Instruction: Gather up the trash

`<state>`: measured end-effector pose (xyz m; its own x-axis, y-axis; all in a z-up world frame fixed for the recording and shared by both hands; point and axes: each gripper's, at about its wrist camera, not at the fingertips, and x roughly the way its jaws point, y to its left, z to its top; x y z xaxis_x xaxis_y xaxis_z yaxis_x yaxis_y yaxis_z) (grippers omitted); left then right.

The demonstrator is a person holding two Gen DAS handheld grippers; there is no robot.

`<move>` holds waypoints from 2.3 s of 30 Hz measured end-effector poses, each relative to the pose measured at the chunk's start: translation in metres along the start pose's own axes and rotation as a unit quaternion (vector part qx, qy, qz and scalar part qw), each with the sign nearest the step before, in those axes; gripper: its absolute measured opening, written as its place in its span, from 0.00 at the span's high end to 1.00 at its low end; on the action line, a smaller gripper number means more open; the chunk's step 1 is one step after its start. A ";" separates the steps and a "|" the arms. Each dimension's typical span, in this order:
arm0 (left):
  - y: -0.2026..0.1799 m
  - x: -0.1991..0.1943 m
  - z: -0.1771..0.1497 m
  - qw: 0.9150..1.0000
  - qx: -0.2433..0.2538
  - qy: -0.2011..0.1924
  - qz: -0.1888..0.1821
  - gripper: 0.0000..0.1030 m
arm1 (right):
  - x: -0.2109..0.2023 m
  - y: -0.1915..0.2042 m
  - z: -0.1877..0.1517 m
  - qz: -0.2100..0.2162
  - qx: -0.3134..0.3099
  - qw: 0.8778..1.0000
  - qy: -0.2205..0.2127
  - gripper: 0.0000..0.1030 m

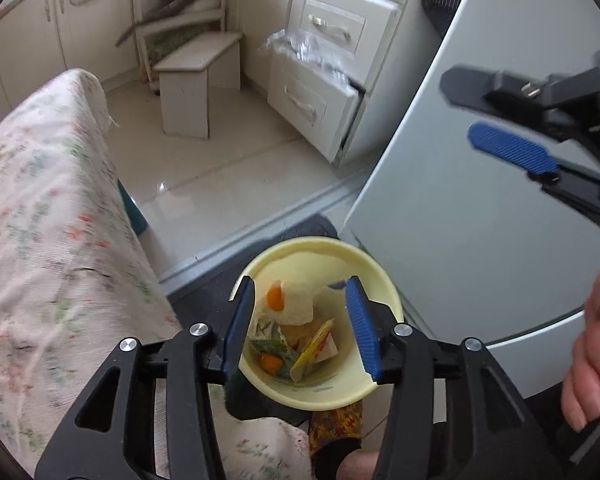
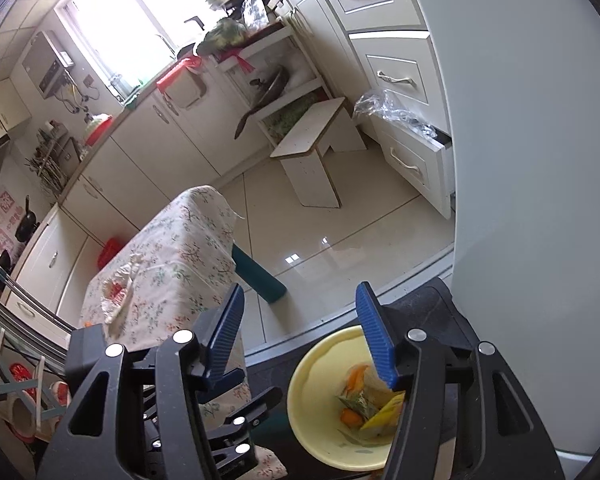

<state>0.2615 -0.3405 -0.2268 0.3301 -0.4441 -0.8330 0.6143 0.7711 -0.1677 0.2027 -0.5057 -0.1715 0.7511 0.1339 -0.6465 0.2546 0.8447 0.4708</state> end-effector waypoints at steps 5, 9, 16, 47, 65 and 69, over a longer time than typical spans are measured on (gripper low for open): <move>0.035 -0.065 -0.012 0.997 -0.004 -0.074 0.032 0.51 | 0.002 0.027 0.001 0.024 -0.020 1.000 -0.005 0.42; 0.097 -0.119 -0.029 0.988 -0.035 -0.120 0.094 0.48 | 0.015 0.069 -0.007 0.045 -0.063 0.997 0.010 0.41; 0.254 -0.190 -0.067 0.951 -0.177 -0.154 0.199 0.43 | 0.046 0.167 -0.034 0.082 -0.184 0.978 0.051 0.33; 0.415 -0.142 -0.057 0.945 -0.262 -0.065 0.183 0.43 | 0.245 0.367 -0.074 0.101 -0.381 0.907 0.150 0.13; 0.397 -0.131 -0.055 0.962 -0.230 -0.058 0.139 0.93 | 0.254 0.355 -0.061 0.077 -0.377 0.914 0.130 0.89; 0.389 -0.139 -0.053 0.964 -0.221 -0.074 0.127 0.94 | 0.234 0.344 -0.049 0.112 -0.339 0.924 0.134 0.90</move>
<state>0.4170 0.0450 -0.2043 0.5486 -0.2512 -0.7974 0.1463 0.9679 -0.2043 0.4358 -0.1581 -0.1899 0.5385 0.3910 -0.7465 -0.3978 0.8989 0.1838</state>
